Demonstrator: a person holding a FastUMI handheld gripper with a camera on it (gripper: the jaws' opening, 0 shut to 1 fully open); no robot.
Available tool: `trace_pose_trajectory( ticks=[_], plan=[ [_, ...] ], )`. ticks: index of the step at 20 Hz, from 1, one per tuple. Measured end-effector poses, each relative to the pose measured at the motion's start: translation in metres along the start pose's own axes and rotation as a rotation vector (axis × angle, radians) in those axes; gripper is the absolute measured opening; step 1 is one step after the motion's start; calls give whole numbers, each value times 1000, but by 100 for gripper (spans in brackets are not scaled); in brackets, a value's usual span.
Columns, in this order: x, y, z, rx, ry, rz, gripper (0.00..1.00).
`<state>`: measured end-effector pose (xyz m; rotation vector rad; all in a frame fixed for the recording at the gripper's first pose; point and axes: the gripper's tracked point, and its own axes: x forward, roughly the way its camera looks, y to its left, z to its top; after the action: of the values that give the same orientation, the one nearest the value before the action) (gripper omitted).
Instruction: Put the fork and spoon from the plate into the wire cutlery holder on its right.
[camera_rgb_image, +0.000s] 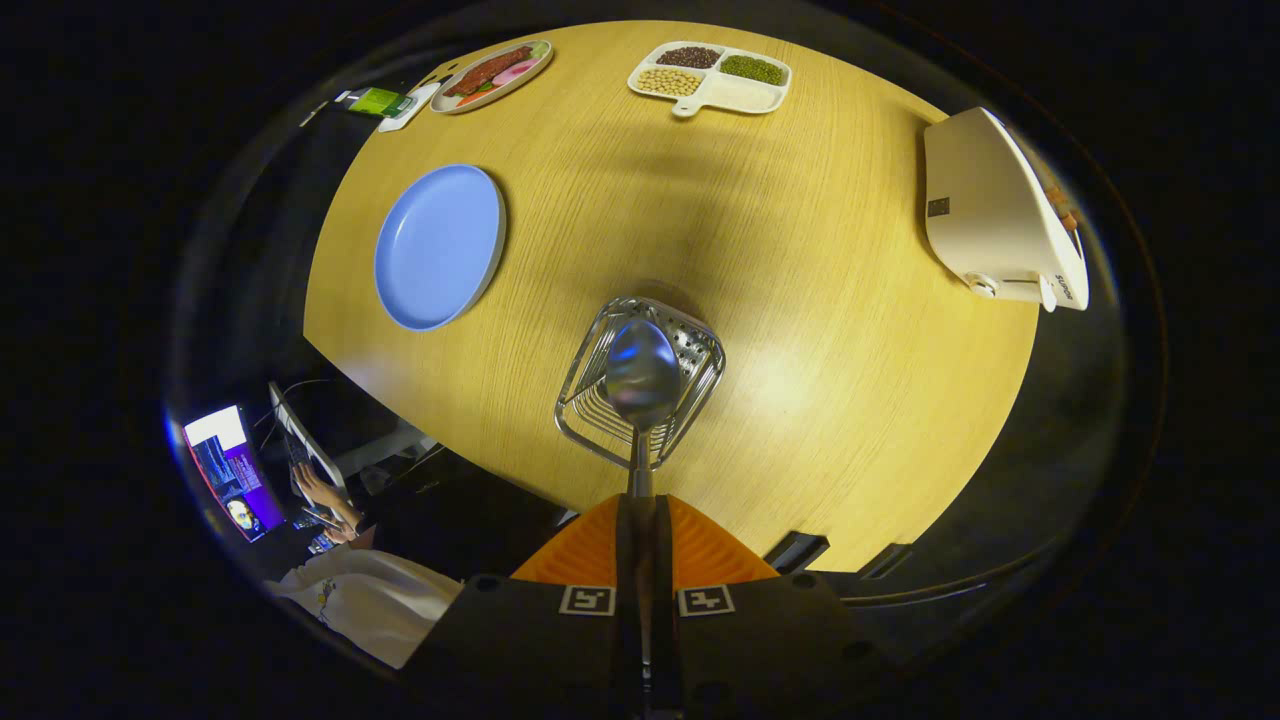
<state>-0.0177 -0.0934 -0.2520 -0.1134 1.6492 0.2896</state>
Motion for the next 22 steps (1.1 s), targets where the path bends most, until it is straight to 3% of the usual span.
trace_pose_trajectory(
  ticks=[9,11,12,15,17,22],
  plan=[
    [13,-7,14,7,26,11,10],
    [8,-5,17,14,-4,17,14],
    [4,0,21,24,-29,36,33],
    [-17,16,29,67,-141,107,54],
    [-32,19,33,78,-230,111,99],
    [-71,32,27,114,-456,115,99]
  ],
)
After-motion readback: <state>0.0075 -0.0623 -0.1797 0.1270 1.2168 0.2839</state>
